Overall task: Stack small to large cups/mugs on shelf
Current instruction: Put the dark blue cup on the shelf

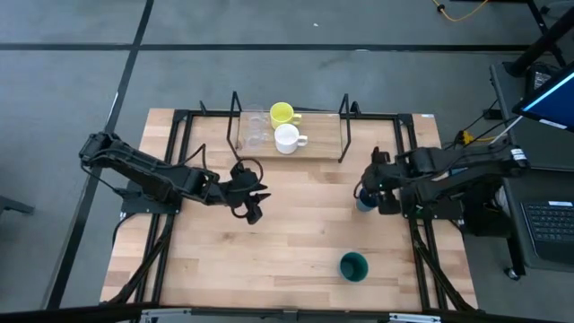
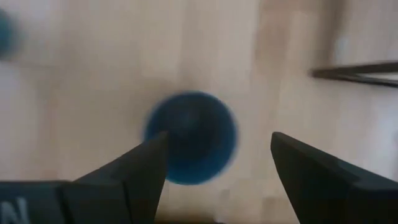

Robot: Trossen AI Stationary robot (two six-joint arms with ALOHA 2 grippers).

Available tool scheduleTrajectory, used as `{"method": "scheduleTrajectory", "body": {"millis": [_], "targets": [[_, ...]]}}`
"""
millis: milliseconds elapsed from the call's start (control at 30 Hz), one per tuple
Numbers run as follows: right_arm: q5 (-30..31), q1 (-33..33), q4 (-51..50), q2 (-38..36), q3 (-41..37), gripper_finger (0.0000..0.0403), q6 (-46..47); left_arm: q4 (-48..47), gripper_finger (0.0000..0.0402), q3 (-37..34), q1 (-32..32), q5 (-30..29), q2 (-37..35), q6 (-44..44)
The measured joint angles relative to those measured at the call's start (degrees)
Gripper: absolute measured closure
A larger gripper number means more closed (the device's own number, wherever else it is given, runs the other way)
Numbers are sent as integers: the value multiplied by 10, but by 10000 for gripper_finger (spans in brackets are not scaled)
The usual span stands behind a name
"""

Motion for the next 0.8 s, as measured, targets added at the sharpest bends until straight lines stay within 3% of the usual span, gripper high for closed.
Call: {"method": "scheduleTrajectory", "body": {"millis": [100, 433, 800], "targets": [[28, -21, -2, 0, -16, 121, -13, 2, 292, 0, -3, -1, 0, 0], [-67, -106, 60, -6, -80, 121, -60, 5, 292, 0, -3, -1, 0, 0], [-67, -146, 122, -5, -138, 121, -101, 8, 292, 0, -3, -1, 0, 0]]}}
